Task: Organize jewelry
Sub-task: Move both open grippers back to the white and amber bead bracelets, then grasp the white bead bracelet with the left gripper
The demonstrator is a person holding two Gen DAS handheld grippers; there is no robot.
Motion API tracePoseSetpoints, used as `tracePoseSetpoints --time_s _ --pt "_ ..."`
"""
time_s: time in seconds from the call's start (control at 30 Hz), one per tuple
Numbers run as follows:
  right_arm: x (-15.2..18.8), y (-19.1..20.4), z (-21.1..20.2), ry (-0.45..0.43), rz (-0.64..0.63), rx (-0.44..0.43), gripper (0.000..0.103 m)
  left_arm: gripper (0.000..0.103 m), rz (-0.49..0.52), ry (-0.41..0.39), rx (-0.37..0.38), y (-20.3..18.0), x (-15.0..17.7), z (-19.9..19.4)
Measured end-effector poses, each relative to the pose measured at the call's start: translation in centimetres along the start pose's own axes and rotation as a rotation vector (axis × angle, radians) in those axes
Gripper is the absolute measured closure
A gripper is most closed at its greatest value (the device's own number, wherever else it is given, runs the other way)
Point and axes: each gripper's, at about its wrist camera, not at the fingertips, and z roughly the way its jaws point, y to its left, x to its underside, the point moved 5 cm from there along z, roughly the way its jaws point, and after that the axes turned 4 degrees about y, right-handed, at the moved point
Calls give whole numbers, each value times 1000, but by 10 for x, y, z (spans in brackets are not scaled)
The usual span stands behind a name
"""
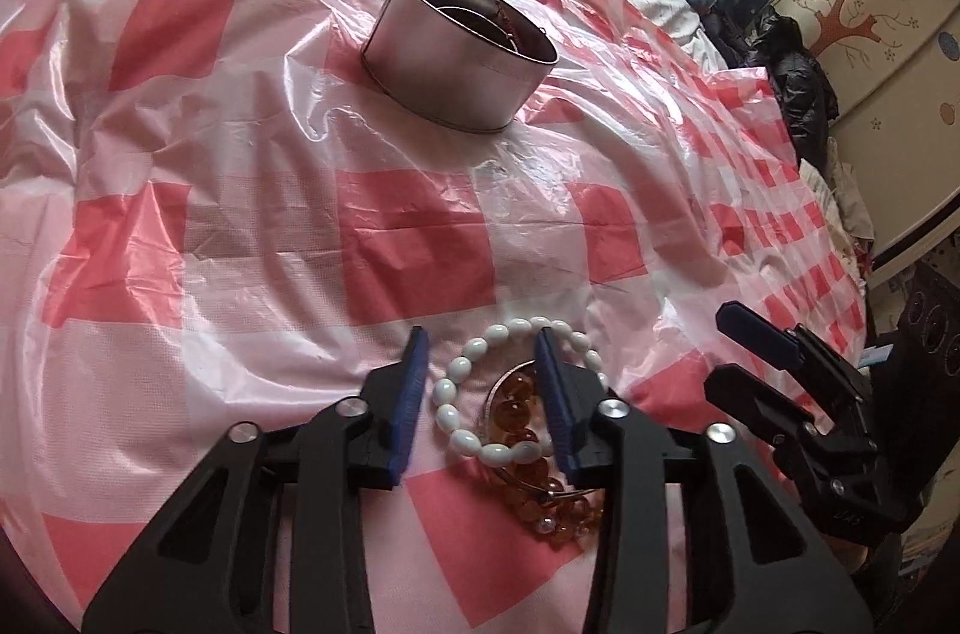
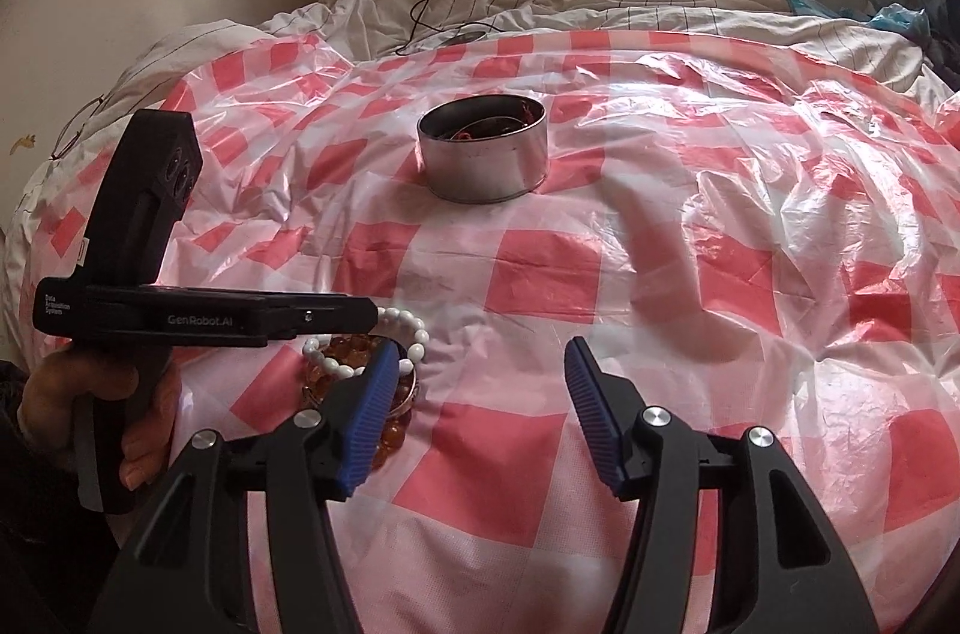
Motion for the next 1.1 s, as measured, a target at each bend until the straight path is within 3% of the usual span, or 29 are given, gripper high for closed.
tracePoseSetpoints --time_s 0.07,0.23,0.4,0.57,0.63,0.8,0.87,1.07,1.1 --pt "1 4 3 8 -12 -1 46 89 42 11 -42 -2 1 2" --pt "3 11 5 13 -45 13 43 92 217 28 -128 -23 9 3" --pt "4 11 6 14 -44 11 42 92 234 34 -132 -23 8 3" --pt "6 15 7 22 -69 11 42 96 308 25 -271 -23 10 2" --pt "7 19 9 31 -83 -5 42 97 274 -15 -318 -11 3 -9" --pt "16 39 18 80 -166 -44 44 97 127 -76 -279 20 -12 -34" --pt "19 43 23 103 -181 -51 55 97 115 -68 -277 23 -12 -33" --pt "15 34 37 144 -63 -128 62 96 121 -10 -284 22 -5 -18" --pt "15 31 41 158 -41 -137 70 96 116 -2 -287 23 -4 -16"
